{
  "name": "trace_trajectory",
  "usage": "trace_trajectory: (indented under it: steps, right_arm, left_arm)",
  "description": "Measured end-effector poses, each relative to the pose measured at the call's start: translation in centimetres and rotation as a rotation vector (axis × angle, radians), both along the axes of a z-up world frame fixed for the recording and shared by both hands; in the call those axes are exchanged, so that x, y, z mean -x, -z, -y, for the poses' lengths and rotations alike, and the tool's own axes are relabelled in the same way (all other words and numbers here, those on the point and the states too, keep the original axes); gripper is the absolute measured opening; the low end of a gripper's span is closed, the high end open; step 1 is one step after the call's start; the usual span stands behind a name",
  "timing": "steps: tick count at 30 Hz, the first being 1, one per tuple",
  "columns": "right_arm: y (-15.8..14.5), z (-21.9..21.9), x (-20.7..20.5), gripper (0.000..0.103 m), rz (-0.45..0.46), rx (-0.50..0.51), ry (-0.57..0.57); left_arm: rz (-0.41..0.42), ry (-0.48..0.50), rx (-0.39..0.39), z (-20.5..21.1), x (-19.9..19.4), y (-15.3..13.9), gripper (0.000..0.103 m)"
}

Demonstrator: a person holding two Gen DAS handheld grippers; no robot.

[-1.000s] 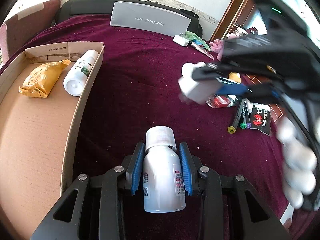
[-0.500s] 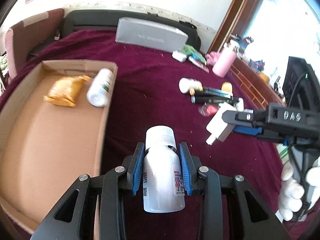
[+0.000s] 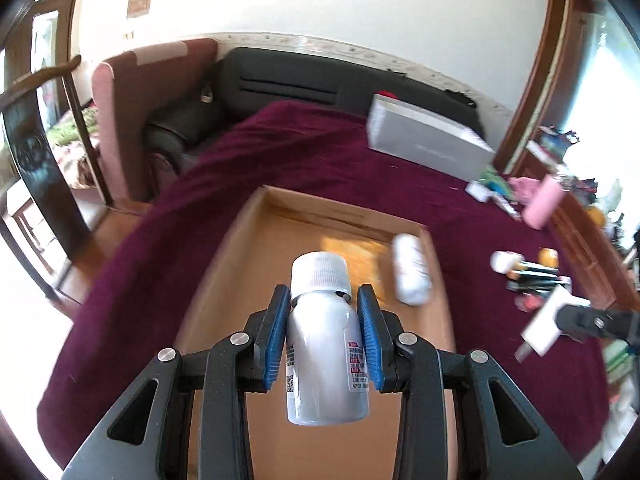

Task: Organize objects
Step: 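Carry the bottle and charger to the box and open both tools to release them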

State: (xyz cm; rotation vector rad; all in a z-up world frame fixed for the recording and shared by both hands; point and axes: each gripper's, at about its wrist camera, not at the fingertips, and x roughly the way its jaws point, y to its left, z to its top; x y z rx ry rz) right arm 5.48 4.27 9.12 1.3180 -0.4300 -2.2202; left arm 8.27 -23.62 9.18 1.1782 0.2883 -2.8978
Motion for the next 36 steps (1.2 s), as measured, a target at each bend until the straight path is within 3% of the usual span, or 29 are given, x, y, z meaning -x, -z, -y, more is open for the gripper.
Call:
trace_trajectory:
  steps: [4,11,20,28,32,36]
  right_arm:
    - [0.5,4.7,1.4,0.044,0.016,0.003,-0.069]
    - [2.1,12.2,4.6,0.044,0.066,0.0,-0.148]
    - [5.1,16.2,7.7,0.044,0.139,-0.034,-0.157]
    - [5.8,16.8,8.9,0.044,0.169,-0.053,-0.149]
    - [6.0,17.7,9.3,0.044,0.172,-0.068,-0.157]
    - [6.1,18.8,9.9,0.044,0.164,-0.097,-0.153]
  left_arm:
    - [0.02,-0.022,0.037,2.4,3.3,1.0,0.03]
    - [0.073,-0.016,0.01,4.2,8.1,3.4,0.03]
    - [0.141,0.004,-0.059,4.8,11.5,6.3,0.03]
    - [0.136,-0.003,-0.112,5.7,11.0,5.4,0.03]
    - [0.069,-0.028,-0.11,7.1,9.2,3.1,0.03]
    - [0.001,-0.047,-0.166,8.9,6.5,1.3,0.035]
